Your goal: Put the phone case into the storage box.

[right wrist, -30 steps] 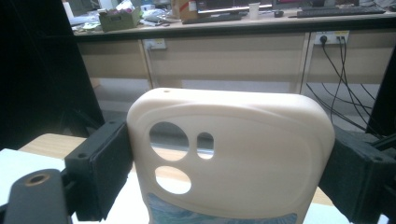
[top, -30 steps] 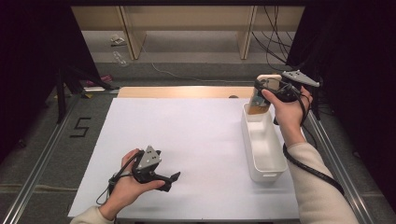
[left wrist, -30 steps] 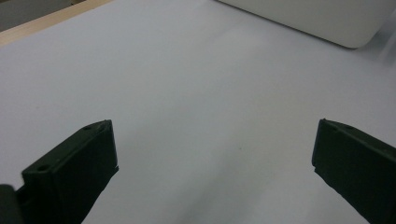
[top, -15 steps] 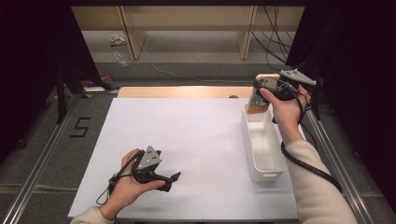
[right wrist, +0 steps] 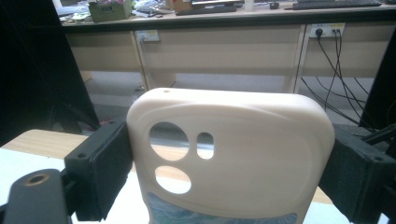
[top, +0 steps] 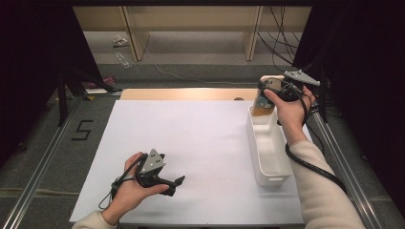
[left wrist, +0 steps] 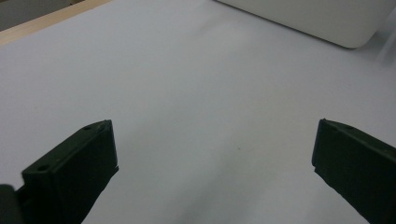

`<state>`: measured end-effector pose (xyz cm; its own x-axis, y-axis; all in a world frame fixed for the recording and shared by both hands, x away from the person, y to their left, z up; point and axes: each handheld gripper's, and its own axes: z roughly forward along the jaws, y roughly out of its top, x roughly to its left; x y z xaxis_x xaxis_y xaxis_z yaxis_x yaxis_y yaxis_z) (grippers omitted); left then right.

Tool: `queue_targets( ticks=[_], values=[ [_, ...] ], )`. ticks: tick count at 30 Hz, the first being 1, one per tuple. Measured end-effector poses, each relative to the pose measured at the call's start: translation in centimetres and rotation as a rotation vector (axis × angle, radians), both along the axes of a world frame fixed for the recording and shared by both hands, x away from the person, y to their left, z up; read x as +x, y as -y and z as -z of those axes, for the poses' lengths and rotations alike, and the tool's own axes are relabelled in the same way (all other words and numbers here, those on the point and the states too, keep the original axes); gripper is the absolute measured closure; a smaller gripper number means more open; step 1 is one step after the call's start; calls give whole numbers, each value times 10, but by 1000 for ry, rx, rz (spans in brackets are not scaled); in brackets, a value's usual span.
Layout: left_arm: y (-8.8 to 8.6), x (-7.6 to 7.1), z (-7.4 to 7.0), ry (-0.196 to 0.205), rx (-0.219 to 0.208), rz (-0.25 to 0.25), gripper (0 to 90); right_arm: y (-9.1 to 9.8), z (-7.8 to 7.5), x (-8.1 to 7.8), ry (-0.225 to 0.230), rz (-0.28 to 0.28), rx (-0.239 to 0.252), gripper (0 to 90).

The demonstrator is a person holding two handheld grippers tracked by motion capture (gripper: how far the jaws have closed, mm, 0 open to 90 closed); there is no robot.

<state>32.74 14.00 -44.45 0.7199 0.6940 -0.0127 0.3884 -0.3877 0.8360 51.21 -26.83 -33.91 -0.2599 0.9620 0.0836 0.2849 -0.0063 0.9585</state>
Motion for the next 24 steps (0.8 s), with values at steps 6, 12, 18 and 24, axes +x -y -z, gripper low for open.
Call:
queue_targets(
  ticks=[6, 12, 18, 24],
  values=[
    [0, 0, 0, 0, 0, 0, 0, -2, 0, 3, -3, -1, -2, 129],
    [0, 0, 0, 1, 0, 1, 0, -4, 1, 6, -6, 4, -5, 129],
    [0, 0, 0, 0, -1, 1, 0, -4, 2, 9, -11, 9, -7, 129],
    [0, 0, 0, 1, -1, 1, 0, -3, 4, 13, -18, 18, -9, 129]
  ],
)
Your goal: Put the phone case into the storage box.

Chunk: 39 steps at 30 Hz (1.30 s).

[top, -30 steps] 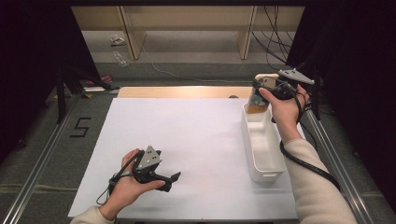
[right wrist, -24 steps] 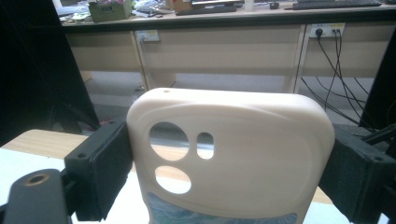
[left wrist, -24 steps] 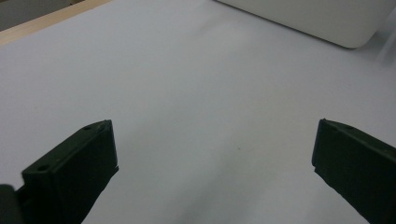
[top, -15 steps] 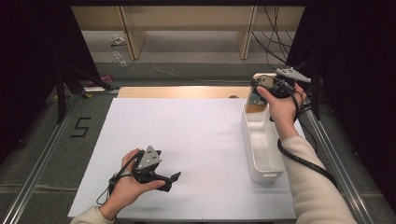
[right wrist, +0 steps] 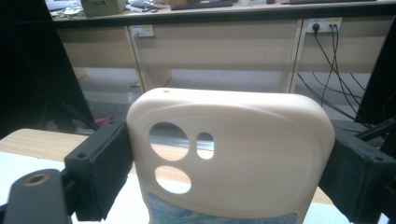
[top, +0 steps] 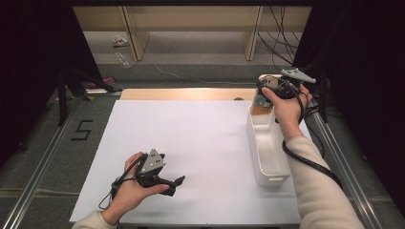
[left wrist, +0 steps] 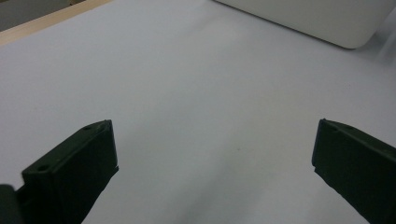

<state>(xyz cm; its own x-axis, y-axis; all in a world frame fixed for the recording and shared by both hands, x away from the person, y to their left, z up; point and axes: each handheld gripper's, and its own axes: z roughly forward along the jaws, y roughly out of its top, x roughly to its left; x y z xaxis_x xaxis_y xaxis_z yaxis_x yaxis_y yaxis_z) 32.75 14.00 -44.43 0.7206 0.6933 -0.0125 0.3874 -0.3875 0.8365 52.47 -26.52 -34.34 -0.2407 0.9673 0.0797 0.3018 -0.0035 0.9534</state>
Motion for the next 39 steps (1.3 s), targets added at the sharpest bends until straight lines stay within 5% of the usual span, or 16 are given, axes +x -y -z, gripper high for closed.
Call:
queue_targets(
  ticks=[39],
  values=[
    [0, 0, 0, -1, -1, 1, 0, -2, 10, 12, -25, 32, -8, 129]
  ],
)
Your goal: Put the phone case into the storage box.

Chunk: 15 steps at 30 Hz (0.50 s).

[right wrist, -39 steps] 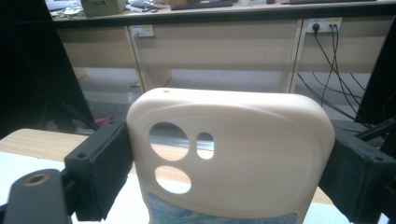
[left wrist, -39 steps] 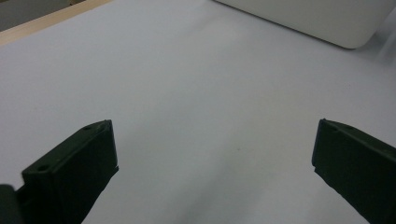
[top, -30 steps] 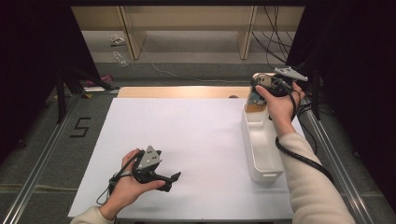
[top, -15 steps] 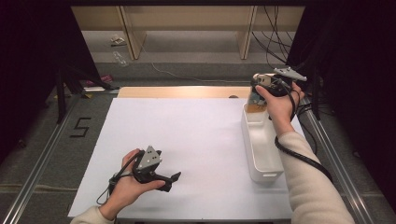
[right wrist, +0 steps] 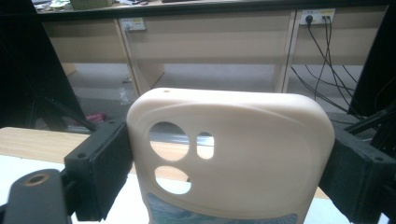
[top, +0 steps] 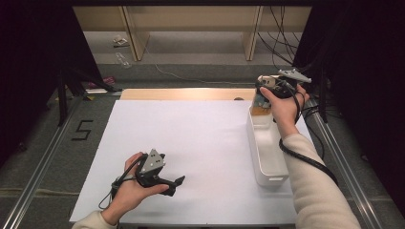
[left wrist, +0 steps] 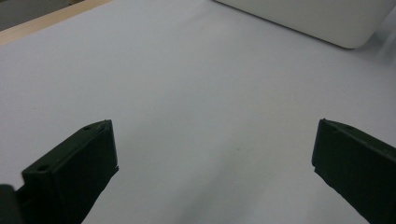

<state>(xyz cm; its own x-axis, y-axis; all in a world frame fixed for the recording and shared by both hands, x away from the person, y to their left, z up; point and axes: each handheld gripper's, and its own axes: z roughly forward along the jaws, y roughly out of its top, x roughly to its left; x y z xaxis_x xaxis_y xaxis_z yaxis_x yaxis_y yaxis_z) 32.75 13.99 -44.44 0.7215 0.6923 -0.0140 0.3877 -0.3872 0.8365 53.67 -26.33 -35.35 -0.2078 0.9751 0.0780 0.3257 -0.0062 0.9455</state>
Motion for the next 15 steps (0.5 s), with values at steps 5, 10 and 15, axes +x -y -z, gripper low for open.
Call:
queue_targets(
  ticks=[5, 10, 15],
  values=[
    [0, 0, 0, 0, 0, 1, 0, -2, 3, 1, -8, 3, -3, 128],
    [0, 0, 0, -1, -1, 2, 0, -4, 7, 3, -17, 4, -13, 128],
    [0, 0, 0, -1, -2, 1, 0, -5, 10, 4, -24, 7, -14, 128]
  ],
)
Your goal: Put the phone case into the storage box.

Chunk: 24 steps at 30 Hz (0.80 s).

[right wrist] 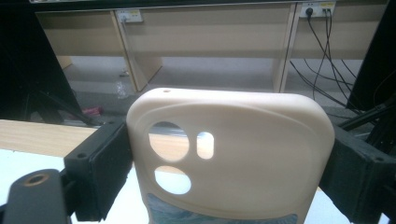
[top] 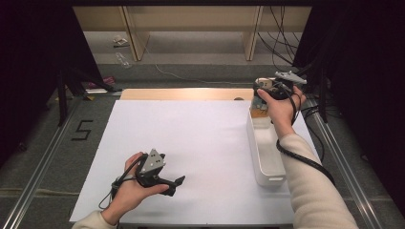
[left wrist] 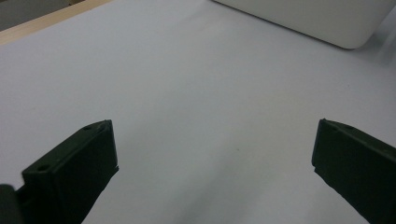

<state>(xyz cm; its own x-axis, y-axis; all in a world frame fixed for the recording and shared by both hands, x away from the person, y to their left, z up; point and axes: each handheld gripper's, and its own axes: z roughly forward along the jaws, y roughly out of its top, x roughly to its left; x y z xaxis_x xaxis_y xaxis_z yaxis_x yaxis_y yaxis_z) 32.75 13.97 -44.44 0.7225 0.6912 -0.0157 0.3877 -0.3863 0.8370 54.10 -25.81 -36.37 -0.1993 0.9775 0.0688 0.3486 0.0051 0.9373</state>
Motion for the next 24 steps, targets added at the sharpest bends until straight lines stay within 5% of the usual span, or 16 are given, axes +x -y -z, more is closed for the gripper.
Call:
queue_targets(
  ticks=[24],
  values=[
    [0, 0, 0, -1, 0, 2, 0, -2, 22, 3, -55, -3, -29, 123]
  ],
)
